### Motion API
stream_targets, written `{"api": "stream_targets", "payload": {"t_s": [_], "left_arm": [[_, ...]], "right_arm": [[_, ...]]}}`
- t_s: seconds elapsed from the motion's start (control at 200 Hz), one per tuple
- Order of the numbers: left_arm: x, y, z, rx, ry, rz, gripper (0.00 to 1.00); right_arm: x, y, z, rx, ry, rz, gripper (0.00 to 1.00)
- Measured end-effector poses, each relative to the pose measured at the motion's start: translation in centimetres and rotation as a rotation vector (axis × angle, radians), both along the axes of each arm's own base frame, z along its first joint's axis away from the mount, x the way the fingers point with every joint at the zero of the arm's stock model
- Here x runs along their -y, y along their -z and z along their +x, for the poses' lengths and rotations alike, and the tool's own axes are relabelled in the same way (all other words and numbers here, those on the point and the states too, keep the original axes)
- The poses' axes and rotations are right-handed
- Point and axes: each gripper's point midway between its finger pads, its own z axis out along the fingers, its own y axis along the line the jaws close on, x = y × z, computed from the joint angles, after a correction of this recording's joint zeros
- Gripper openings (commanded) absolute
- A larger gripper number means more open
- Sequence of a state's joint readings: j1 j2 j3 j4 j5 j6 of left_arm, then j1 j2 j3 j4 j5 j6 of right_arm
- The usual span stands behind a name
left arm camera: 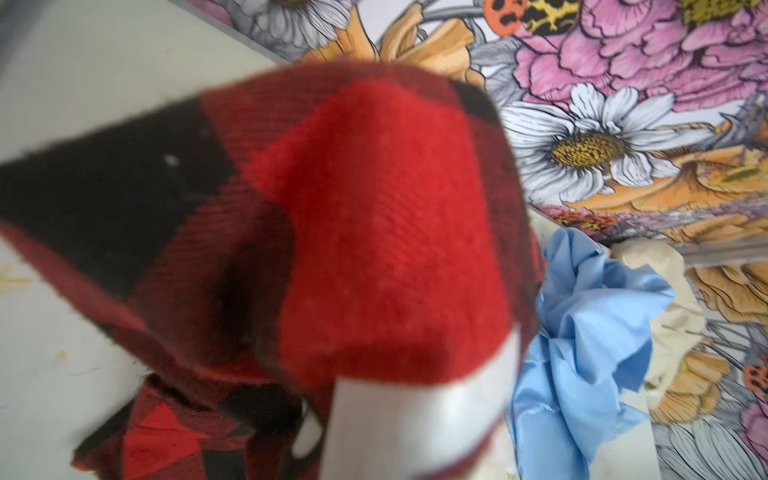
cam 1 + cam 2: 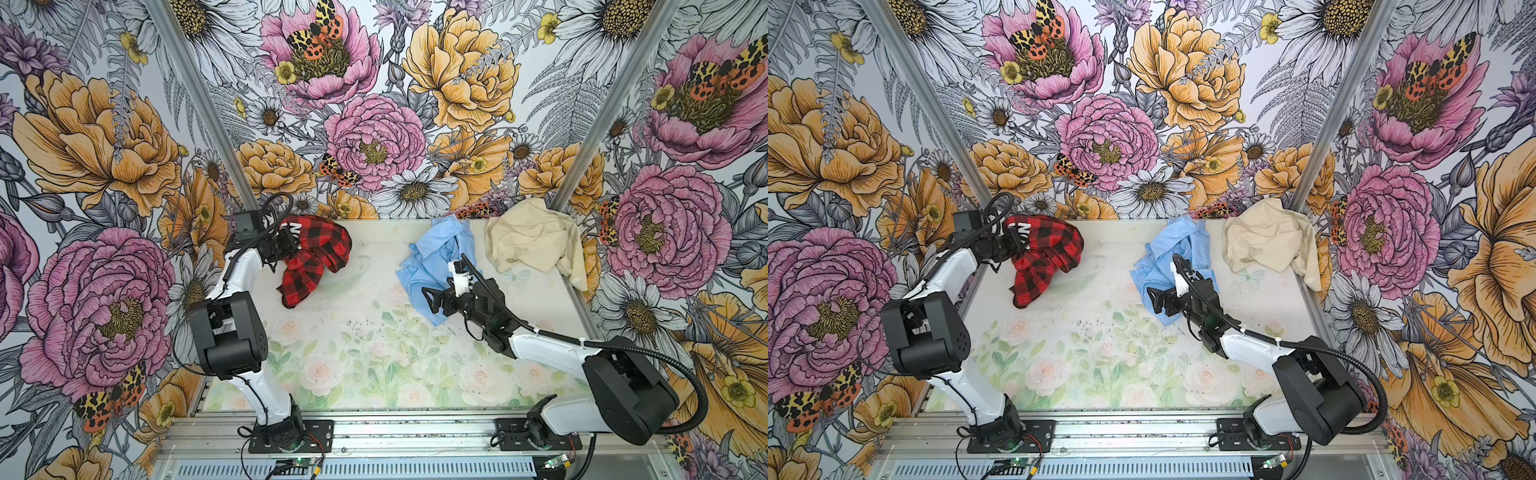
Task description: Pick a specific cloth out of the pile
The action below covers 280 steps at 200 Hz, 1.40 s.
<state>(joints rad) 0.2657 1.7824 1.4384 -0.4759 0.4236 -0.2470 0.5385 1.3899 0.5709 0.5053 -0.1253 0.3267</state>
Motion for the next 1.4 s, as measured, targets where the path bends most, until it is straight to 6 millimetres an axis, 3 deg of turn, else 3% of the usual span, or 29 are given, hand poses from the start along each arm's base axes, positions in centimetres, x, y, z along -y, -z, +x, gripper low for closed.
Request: {"api": "stream_targets", "payload": {"t_s": [0.085,0.17,0.265,0.315,0.455,0.616,0.706,0.871,1.056,1.191,1.401], "left_arm": [[-2.4,2.7,0.4,-0.077,-0.080,0.070,0.00],[-4.2,7.8,0.5,-0.203,-0.139,0.115,0.00],[-5.2,13.3,-0.8,-0.359,-0.181,0.170,0.00],[-5.3,14.6,-1.1,-0.398,-0.189,0.204,0.00],[-4.9,13.4,-0.3,-0.412,-0.181,0.319,0.00],[-4.5,13.9,0.0,-0.438,-0.159,0.414,0.01],[-4.5,13.7,0.1,-0.453,-0.133,0.489,0.30],[-4.6,13.2,0.3,-0.485,-0.101,0.665,0.51],[-4.2,11.9,0.1,-0.464,-0.084,0.692,0.68],[-3.4,9.0,-0.3,-0.402,-0.079,0.658,0.98],[-2.5,4.1,-0.8,-0.291,-0.091,0.619,0.99]], "right_arm": [[-0.1,-0.1,0.0,0.002,-0.001,0.002,0.98],[-0.1,0.0,0.0,0.000,-0.002,0.001,0.99],[-0.1,0.3,0.1,-0.008,-0.002,-0.004,0.98],[-0.1,0.5,0.1,-0.012,-0.002,-0.006,0.99],[-0.1,0.6,0.1,-0.015,-0.002,-0.008,0.99],[-0.1,0.6,0.1,-0.013,-0.002,-0.007,0.98],[-0.1,0.5,0.1,-0.013,-0.003,-0.007,0.99],[-0.2,0.3,0.3,-0.008,-0.003,-0.004,0.99],[-0.3,0.2,0.3,-0.006,-0.004,-0.003,0.99],[-0.3,0.2,0.3,-0.008,-0.003,-0.004,0.99],[0.0,0.2,0.5,-0.020,0.014,0.012,0.99]]}}
